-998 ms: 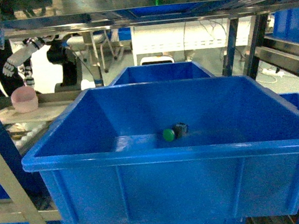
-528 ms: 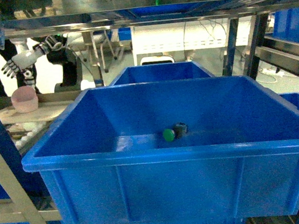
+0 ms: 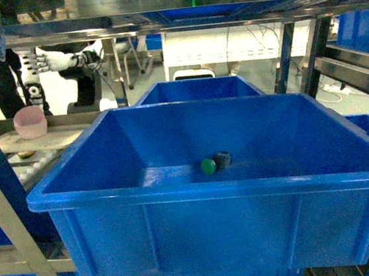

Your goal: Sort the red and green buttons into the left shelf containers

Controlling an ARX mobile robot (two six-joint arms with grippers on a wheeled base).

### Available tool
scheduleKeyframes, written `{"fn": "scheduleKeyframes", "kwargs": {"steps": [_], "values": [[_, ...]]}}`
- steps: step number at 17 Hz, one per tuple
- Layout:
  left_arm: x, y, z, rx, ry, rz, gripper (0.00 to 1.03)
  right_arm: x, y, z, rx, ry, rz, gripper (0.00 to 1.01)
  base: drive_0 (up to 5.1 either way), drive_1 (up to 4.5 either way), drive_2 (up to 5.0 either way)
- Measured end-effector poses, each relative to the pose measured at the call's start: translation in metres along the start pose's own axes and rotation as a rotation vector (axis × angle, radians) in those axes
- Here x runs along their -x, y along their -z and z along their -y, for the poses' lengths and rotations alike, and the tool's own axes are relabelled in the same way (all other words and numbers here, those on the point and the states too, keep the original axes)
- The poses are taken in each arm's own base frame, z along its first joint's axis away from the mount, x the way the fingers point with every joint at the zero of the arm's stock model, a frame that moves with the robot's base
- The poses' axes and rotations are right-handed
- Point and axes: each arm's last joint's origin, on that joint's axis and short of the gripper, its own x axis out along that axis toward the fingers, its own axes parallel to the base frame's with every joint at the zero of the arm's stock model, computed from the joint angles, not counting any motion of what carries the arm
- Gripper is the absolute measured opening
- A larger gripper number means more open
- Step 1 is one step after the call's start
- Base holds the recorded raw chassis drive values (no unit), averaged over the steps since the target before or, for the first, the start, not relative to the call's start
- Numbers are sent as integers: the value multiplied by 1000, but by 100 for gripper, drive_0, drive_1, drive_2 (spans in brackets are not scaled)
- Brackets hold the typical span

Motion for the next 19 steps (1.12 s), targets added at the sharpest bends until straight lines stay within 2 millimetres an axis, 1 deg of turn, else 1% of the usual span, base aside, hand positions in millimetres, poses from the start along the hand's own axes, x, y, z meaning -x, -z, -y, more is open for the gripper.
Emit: {"fn": "scheduleKeyframes", "kwargs": {"steps": [13, 19], "values": [[0, 0, -1, 0, -3, -4, 30, 0, 0, 0, 0, 0, 0, 98, 0, 0, 0], [1, 6, 2, -1, -28, -36, 30, 0, 0, 0, 0, 0, 0, 98, 0, 0, 0]]}}
